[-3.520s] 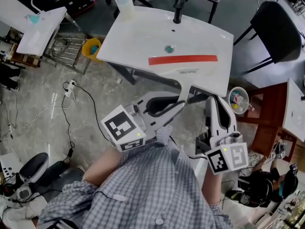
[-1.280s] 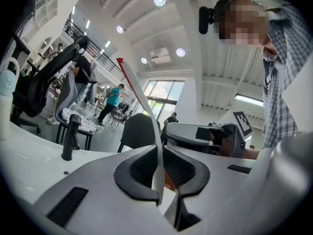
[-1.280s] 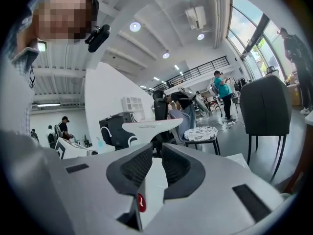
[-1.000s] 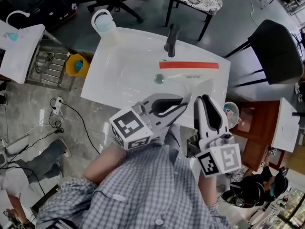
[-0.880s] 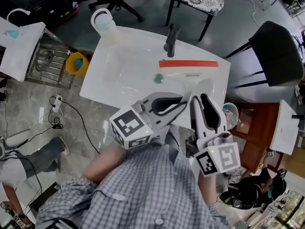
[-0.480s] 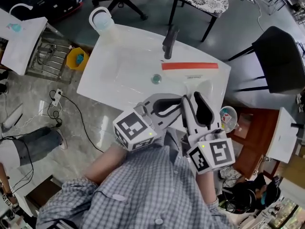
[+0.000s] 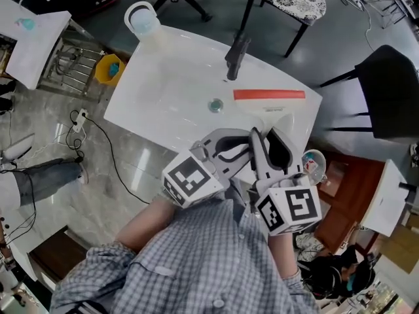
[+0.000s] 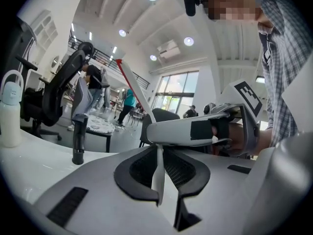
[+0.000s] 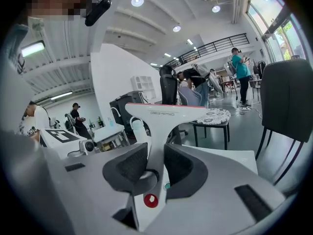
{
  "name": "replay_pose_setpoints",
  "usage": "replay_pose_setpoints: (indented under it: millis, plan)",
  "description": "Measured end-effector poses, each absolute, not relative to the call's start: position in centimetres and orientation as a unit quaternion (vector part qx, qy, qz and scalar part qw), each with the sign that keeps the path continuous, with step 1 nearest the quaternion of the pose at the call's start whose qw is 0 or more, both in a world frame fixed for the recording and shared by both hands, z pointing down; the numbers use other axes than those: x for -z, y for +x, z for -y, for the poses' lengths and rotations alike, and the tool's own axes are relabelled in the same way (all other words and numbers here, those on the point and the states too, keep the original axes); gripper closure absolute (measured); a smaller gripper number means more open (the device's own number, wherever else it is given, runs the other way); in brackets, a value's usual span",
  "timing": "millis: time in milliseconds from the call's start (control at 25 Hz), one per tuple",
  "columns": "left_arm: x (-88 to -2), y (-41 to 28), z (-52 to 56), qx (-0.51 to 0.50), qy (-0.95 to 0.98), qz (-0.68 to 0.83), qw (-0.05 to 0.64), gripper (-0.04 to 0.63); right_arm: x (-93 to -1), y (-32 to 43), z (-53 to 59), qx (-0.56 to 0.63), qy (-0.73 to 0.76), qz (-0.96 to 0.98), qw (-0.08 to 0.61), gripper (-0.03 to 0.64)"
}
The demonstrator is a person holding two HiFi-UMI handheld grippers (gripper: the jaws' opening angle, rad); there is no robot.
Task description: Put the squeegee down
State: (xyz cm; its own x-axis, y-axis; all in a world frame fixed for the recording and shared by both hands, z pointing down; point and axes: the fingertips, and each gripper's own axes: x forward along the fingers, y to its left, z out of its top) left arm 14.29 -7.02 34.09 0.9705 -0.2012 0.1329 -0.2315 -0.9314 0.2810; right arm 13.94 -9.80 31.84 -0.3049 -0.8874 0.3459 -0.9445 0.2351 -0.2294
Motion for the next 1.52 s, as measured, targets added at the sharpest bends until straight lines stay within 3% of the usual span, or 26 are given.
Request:
replay_pose_setpoints:
  millis: [1520]
  plan:
    - [-39.2, 18.0, 10.1, -0.107, 0.966, 0.15, 0.179, 0.525, -37.5, 20.7, 14.2, -0.281, 0.548, 0.785, 0.069, 0.54]
